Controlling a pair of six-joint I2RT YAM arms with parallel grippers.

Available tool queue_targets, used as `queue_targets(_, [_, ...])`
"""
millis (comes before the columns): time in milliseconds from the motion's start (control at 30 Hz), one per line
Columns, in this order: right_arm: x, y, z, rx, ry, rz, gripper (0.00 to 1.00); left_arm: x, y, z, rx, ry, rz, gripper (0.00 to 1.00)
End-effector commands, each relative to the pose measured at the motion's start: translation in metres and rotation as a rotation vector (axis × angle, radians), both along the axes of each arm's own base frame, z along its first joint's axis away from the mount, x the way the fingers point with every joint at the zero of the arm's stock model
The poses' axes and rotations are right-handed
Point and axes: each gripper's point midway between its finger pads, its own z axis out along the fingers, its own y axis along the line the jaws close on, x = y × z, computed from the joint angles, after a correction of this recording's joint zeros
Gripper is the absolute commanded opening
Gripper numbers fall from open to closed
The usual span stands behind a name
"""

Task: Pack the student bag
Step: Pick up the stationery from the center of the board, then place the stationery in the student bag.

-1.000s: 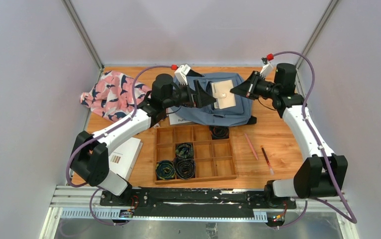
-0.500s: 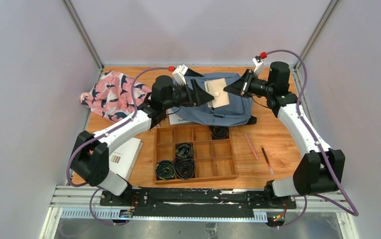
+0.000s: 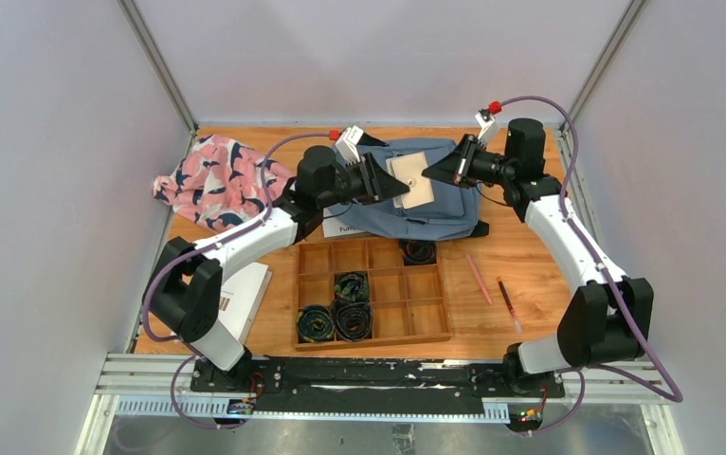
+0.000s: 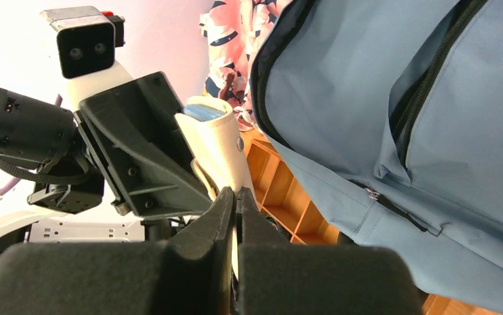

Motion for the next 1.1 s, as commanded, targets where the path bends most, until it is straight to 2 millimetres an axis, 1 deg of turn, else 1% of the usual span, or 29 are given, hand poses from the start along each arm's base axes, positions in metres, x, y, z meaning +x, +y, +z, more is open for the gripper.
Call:
queue_targets(0, [-0.005,0.006,-0.006,-0.01,0.002,0.04,0.05,0.0,-0.011,0.028,-0.058,-0.057,-0.04,0.16])
queue_targets(67, [-0.005,0.004,-0.018,-0.045,0.016,0.047,0.28,-0.002,-0.014,0.028,-0.06,-0.058,-0.068,0.07])
queue_targets(133, [-0.004,-0.005,-0.036,-0.099,0.056,0.022,0.53,-0.002,-0.015,0.027,-0.057,-0.059,-0.086,0.01])
queue_targets(167, [-0.003,-0.012,-0.044,-0.123,0.077,-0.002,0.6,0.0,-0.014,0.024,-0.057,-0.051,-0.086,0.0])
queue_targets(233, [-0.001,-0.034,-0.057,-0.155,0.109,-0.073,0.74,0.005,-0.008,0.021,-0.062,-0.024,-0.089,0.0])
queue_targets(267, [0.0,-0.045,-0.061,-0.166,0.115,-0.107,0.77,0.007,-0.006,0.02,-0.065,-0.003,-0.109,0.0])
queue_targets(333, [0.001,-0.069,-0.071,-0.223,0.115,-0.182,0.79,0.012,-0.001,0.007,-0.036,0.068,-0.152,0.0])
queue_targets(367, [0.002,-0.084,-0.078,-0.284,0.118,-0.23,0.8,0.018,0.004,-0.005,-0.004,0.112,-0.149,0.0])
queue_targets(400, [0.003,-0.098,-0.088,-0.346,0.132,-0.287,0.8,0.027,0.011,-0.024,0.049,0.167,-0.127,0.0])
queue_targets(433, [0.005,-0.113,-0.093,-0.387,0.147,-0.339,0.8,0.036,0.02,-0.037,0.098,0.205,-0.09,0.0])
queue_targets(500, [0.006,-0.134,-0.102,-0.426,0.181,-0.413,0.79,0.049,0.036,-0.059,0.211,0.258,-0.018,0.0])
queue_targets(533, [0.006,-0.14,-0.103,-0.432,0.189,-0.432,0.78,0.056,0.044,-0.068,0.263,0.276,0.025,0.0])
queue_targets(567, [0.006,-0.144,-0.105,-0.436,0.195,-0.444,0.78,0.062,0.049,-0.075,0.304,0.295,0.059,0.0])
queue_targets(633, [0.006,-0.148,-0.107,-0.452,0.193,-0.461,0.78,0.069,0.05,-0.086,0.331,0.335,0.072,0.0])
queue_targets(700, [0.006,-0.15,-0.108,-0.461,0.188,-0.465,0.79,0.072,0.045,-0.091,0.335,0.368,0.057,0.0])
queue_targets(767, [0.005,-0.151,-0.11,-0.464,0.187,-0.466,0.78,0.079,0.045,-0.094,0.347,0.382,0.08,0.0])
queue_targets(800, [0.005,-0.151,-0.111,-0.462,0.186,-0.464,0.76,0.084,0.047,-0.096,0.366,0.387,0.101,0.0])
queue_targets(833, [0.005,-0.15,-0.111,-0.458,0.185,-0.459,0.7,0.088,0.05,-0.1,0.395,0.403,0.123,0.0])
queue_targets(867, [0.005,-0.148,-0.111,-0.444,0.184,-0.447,0.66,0.091,0.053,-0.104,0.426,0.42,0.145,0.0])
queue_targets(967, [0.005,-0.145,-0.112,-0.374,0.195,-0.421,0.66,0.095,0.054,-0.118,0.462,0.474,0.155,0.0])
queue_targets(1067, [0.006,-0.143,-0.115,-0.341,0.201,-0.406,0.68,0.095,0.045,-0.128,0.436,0.504,0.144,0.0])
